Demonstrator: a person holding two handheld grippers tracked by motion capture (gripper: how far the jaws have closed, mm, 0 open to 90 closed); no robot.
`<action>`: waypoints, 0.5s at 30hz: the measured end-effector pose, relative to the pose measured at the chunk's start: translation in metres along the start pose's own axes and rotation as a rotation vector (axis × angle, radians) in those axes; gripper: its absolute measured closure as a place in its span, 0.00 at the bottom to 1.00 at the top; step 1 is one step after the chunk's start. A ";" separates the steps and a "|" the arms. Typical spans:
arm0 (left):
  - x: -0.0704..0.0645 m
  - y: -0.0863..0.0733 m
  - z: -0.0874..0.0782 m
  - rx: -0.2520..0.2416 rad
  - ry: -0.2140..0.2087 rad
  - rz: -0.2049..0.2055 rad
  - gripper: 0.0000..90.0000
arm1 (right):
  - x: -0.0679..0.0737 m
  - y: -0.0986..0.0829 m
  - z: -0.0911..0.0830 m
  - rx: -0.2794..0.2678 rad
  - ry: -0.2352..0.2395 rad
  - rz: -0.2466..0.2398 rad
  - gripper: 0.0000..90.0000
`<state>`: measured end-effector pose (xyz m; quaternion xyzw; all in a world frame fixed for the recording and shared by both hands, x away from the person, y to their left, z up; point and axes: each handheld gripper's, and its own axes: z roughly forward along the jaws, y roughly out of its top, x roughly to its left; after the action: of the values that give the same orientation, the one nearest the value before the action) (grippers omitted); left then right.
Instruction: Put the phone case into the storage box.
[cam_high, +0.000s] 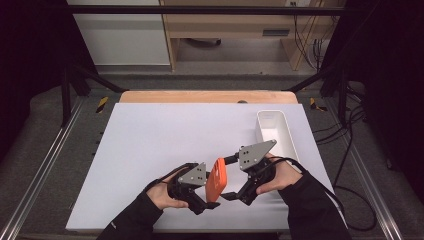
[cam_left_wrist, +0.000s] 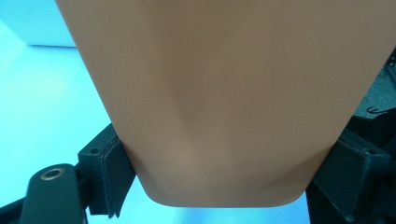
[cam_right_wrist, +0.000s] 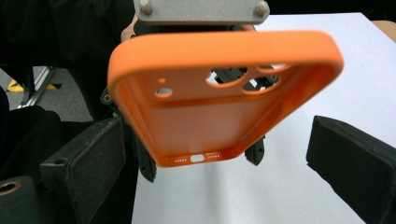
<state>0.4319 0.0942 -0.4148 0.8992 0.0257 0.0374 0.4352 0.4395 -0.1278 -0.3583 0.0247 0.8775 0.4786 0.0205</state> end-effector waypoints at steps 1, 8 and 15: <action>-0.001 0.000 0.001 -0.001 -0.004 -0.002 0.17 | 0.000 0.000 0.000 0.000 0.002 0.000 0.06; -0.004 0.000 0.006 0.009 -0.019 0.020 0.17 | 0.000 -0.001 0.004 -0.002 0.029 -0.003 0.06; -0.006 0.001 0.009 0.017 -0.028 0.036 0.17 | 0.001 -0.002 0.008 0.001 0.054 0.000 0.07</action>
<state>0.4270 0.0862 -0.4203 0.9035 0.0036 0.0324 0.4273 0.4394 -0.1217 -0.3643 0.0117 0.8780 0.4786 -0.0033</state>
